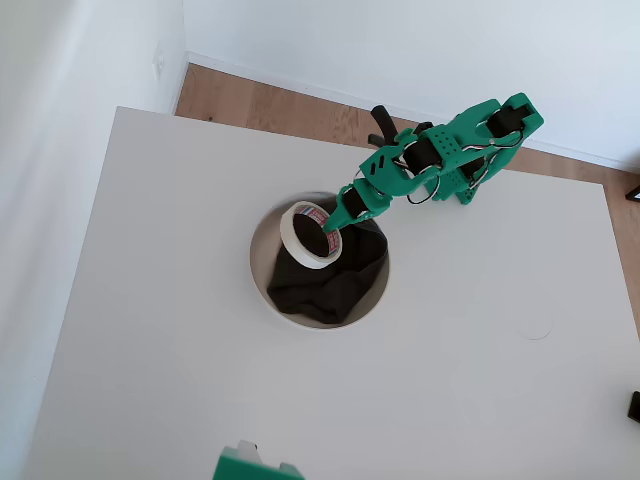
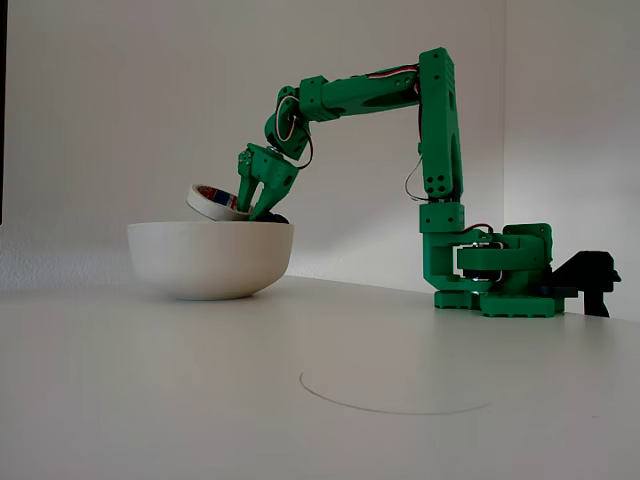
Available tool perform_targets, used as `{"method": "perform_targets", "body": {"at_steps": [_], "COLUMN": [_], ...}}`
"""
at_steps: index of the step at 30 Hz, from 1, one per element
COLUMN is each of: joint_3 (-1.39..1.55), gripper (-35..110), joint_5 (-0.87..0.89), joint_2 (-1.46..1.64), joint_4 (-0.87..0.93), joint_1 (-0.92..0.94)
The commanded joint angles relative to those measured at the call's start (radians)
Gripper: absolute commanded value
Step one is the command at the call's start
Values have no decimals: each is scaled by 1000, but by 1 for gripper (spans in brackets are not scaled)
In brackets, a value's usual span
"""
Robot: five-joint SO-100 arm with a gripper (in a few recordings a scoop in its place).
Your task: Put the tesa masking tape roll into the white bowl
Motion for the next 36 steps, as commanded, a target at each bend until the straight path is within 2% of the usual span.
{"method": "perform_targets", "body": {"at_steps": [1, 6, 13, 14, 17, 19, 31, 35, 36], "joint_3": [-169, -301, -334, -339, -339, -339, -339, -339, -339], "gripper": [-8, -8, -8, -6, 20, 24, 18, -8, -8], "joint_5": [-18, -11, 6, 17, 31, 32, 52, 55, 57], "joint_2": [-64, -187, -184, -178, -166, -163, -135, -126, -123], "joint_4": [-14, 37, 71, 83, 100, 107, 137, 141, 143], "joint_1": [20, 9, -26, -28, -37, -43, -66, -74, -77]}}
